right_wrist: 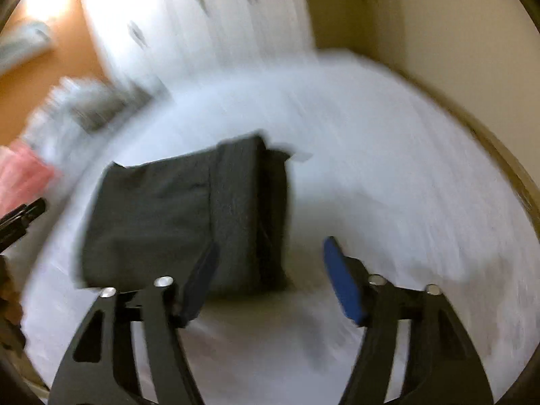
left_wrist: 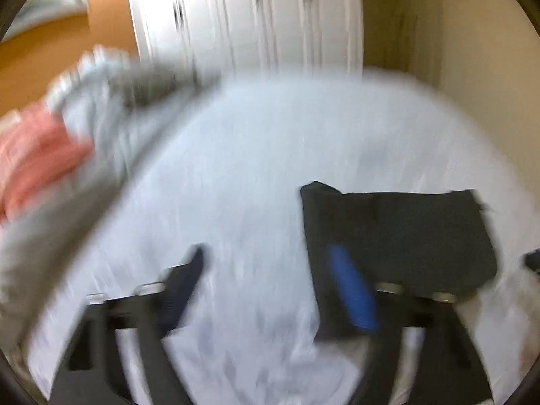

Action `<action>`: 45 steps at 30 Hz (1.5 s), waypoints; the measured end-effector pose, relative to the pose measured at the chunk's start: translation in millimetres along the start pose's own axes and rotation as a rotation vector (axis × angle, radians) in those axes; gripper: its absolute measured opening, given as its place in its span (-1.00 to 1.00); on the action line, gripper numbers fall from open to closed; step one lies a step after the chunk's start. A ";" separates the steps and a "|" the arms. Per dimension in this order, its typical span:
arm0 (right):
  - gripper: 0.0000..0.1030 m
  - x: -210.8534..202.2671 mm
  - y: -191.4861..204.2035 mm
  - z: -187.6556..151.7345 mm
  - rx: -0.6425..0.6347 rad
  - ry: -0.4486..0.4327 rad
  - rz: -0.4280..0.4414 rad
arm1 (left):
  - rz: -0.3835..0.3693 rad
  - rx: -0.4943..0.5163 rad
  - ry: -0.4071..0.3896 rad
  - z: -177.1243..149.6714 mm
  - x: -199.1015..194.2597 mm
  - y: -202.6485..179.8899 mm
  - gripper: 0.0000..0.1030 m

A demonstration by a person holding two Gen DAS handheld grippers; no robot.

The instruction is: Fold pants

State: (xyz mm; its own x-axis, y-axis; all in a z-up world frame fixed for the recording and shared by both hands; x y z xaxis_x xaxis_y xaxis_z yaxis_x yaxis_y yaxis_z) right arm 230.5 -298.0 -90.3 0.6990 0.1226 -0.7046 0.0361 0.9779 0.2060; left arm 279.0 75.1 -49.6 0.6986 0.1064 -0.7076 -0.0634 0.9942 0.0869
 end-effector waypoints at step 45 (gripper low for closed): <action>-0.01 -39.2 63.7 -11.0 -0.119 -0.028 0.052 | -0.170 0.035 0.012 -43.8 -32.1 -31.9 -0.55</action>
State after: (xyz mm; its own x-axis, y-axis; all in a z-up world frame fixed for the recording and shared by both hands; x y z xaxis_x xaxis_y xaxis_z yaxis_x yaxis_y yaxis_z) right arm 197.6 -238.7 -57.1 0.7175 0.1701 -0.6755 -0.0840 0.9838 0.1585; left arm 227.3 40.7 -60.4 0.6885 -0.0631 -0.7225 0.0804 0.9967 -0.0105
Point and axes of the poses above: each gripper's, at about its wrist camera, not at the fingertips, and x roughly the way its jaws point, y to its left, z to its top, the point moved 6 cm from there along x, roughly the way its jaws point, and after that the axes turned 4 degrees about -y, right-handed, at the moved point
